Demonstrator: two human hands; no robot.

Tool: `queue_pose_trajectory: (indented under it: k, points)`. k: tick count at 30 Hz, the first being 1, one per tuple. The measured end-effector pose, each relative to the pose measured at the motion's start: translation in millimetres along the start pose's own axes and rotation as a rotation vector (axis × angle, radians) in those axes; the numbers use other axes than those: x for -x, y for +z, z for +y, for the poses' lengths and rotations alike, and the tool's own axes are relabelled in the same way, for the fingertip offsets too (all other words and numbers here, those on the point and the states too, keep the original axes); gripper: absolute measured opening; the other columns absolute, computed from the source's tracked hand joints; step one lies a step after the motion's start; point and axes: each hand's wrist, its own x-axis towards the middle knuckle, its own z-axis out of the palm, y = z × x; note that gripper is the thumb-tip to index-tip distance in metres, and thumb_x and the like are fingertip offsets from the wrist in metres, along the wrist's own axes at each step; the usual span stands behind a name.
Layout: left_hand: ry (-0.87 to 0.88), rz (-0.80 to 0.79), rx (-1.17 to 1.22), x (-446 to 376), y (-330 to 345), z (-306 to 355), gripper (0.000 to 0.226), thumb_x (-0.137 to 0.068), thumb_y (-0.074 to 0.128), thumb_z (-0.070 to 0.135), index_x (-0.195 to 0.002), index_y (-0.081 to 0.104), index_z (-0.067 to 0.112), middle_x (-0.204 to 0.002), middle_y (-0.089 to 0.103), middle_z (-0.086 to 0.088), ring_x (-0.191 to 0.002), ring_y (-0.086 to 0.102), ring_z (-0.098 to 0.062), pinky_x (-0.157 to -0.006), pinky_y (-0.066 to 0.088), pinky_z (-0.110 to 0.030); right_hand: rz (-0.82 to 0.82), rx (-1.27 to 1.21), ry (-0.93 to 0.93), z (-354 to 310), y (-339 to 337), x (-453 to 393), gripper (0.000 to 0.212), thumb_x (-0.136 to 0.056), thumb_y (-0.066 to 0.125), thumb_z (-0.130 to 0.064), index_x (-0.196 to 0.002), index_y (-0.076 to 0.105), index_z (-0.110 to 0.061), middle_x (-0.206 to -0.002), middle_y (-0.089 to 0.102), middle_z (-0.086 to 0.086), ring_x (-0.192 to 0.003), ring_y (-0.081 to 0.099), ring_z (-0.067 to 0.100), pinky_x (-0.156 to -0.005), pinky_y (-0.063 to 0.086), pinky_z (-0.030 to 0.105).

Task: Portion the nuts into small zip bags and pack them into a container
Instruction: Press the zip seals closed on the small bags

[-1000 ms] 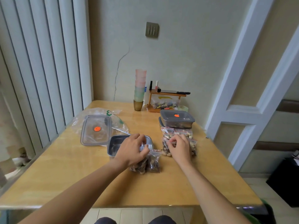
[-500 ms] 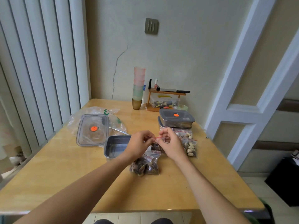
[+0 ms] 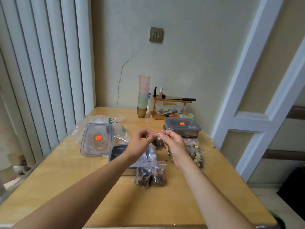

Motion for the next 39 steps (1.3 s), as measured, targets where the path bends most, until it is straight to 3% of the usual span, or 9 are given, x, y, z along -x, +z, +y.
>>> queue_pose_trajectory:
  k: [3, 5, 11, 15, 24, 34, 39]
  points:
    - [-0.019, 0.024, 0.043, 2.0, -6.1, 2.3, 0.011, -0.097, 0.064, 0.010, -0.098, 0.062, -0.001, -0.079, 0.067, -0.013, -0.071, 0.066, -0.013, -0.067, 0.054, -0.025, -0.013, -0.053, 0.021, 1.9, 9.5, 0.0, 0.013, -0.099, 0.067, -0.011, -0.104, 0.072, -0.001, -0.092, 0.073, 0.007, -0.086, 0.064, 0.014, -0.087, 0.053, 0.028]
    - [-0.056, 0.019, 0.093, 4.4, -8.8, 2.9, 0.012, -0.099, 0.061, 0.008, -0.102, 0.059, -0.003, -0.075, 0.068, -0.005, -0.065, 0.066, -0.010, -0.058, 0.052, -0.022, -0.011, -0.045, 0.011, 2.6, 16.2, 0.6, 0.015, -0.099, 0.066, -0.009, -0.107, 0.071, 0.003, -0.095, 0.076, 0.010, -0.086, 0.069, 0.011, -0.086, 0.056, 0.023]
    - [-0.100, -0.002, 0.149, 4.9, -19.8, -2.9, 0.022, -0.097, 0.067, 0.020, -0.108, 0.062, 0.000, -0.085, 0.071, -0.006, -0.079, 0.069, -0.018, -0.071, 0.056, -0.029, 0.047, 0.010, -0.031, 6.9, 33.1, -2.0, 0.005, -0.099, 0.066, -0.009, -0.096, 0.069, -0.006, -0.092, 0.076, 0.010, -0.081, 0.070, 0.006, -0.077, 0.056, 0.021]
    - [-0.078, 0.012, 0.126, 5.6, -22.7, -2.5, 0.014, -0.094, 0.070, 0.018, -0.097, 0.068, 0.005, -0.081, 0.071, -0.003, -0.074, 0.068, -0.012, -0.066, 0.052, -0.021, 0.079, 0.116, -0.060, 12.8, 39.1, -6.6, 0.008, -0.098, 0.067, -0.015, -0.096, 0.070, -0.007, -0.095, 0.077, 0.012, -0.087, 0.070, 0.014, -0.088, 0.058, 0.036]
    - [-0.096, 0.093, 0.129, 8.3, -24.3, -1.0, 0.014, -0.094, 0.070, 0.011, -0.095, 0.069, -0.003, -0.075, 0.070, -0.006, -0.067, 0.068, -0.011, -0.061, 0.052, -0.021, 0.096, 0.218, -0.057, 15.2, 50.3, -7.9, 0.008, -0.096, 0.069, -0.025, -0.091, 0.072, -0.019, -0.090, 0.076, 0.002, -0.091, 0.072, 0.022, -0.089, 0.059, 0.048]
    - [-0.073, 0.127, 0.111, 10.0, -26.5, -2.9, 0.012, -0.095, 0.070, 0.014, -0.088, 0.073, 0.005, -0.072, 0.072, -0.003, -0.066, 0.067, -0.010, -0.060, 0.052, -0.021, 0.100, 0.142, -0.019, 18.7, 52.3, -6.9, 0.012, -0.097, 0.068, -0.026, -0.094, 0.076, -0.018, -0.091, 0.078, 0.002, -0.093, 0.074, 0.021, -0.089, 0.060, 0.043]
    - [-0.091, 0.115, 0.086, 11.2, -26.9, -7.6, 0.010, -0.095, 0.069, 0.014, -0.090, 0.070, 0.006, -0.072, 0.069, 0.000, -0.064, 0.064, -0.008, -0.059, 0.050, -0.020, 0.088, 0.216, -0.021, 20.9, 56.2, -4.7, 0.015, -0.099, 0.064, -0.027, -0.090, 0.069, -0.016, -0.086, 0.074, 0.005, -0.080, 0.066, 0.016, -0.079, 0.056, 0.041]
